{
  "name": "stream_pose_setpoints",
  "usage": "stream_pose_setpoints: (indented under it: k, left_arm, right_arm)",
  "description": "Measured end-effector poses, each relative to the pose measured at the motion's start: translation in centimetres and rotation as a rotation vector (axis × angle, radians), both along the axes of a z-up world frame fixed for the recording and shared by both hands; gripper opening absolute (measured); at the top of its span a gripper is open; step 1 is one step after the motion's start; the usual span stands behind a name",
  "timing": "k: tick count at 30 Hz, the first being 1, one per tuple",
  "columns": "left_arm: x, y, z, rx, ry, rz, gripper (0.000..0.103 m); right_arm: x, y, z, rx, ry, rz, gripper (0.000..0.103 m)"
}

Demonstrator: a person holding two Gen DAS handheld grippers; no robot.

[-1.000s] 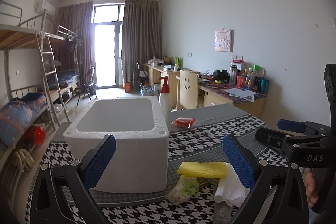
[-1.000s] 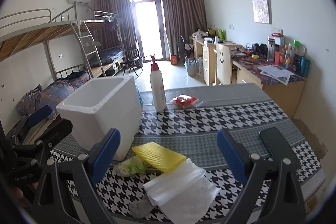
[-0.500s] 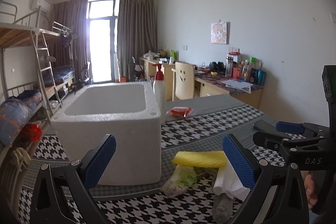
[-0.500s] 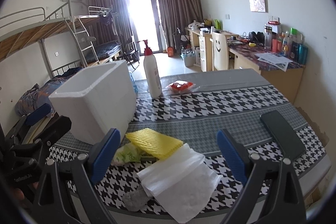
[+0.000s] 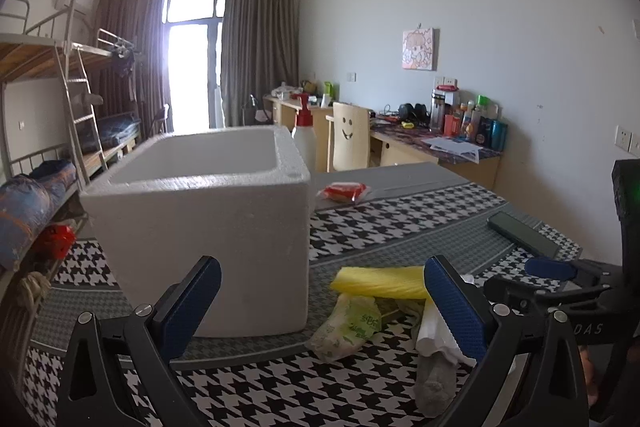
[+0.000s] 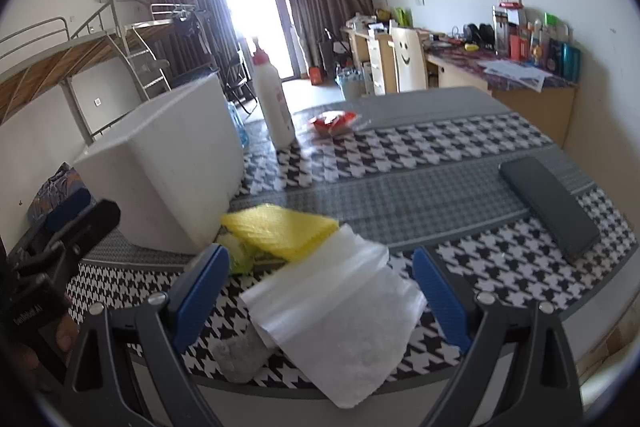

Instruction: Organize soft objects

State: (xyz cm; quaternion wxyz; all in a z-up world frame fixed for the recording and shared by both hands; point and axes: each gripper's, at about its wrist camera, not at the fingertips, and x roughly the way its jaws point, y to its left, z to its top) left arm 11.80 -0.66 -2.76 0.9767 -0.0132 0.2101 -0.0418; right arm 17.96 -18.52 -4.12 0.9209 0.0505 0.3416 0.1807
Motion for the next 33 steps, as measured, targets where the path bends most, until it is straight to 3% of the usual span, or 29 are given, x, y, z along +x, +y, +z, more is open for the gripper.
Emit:
stream_pose_setpoints:
  k: [18,29,33]
  left_arm:
    - [2.0,-0.5,-3.1,0.002,0.141,-0.06,0.101]
    - [3.6,-0.9,-4.8,0.009,0.228,-0.102,0.092]
    - [4.2,-1.4,-5.6,0.033,0.257,-0.11,0.083]
  right_arm:
    - [0.5,-0.3,-2.3,0.02,0.062,0.002,0.095]
    - [1.0,-0.6,-2.9,0.034,0.079,-0.013,0.095]
    - [1.0,-0.4,-3.1,0.033,0.083,0.0,0.095]
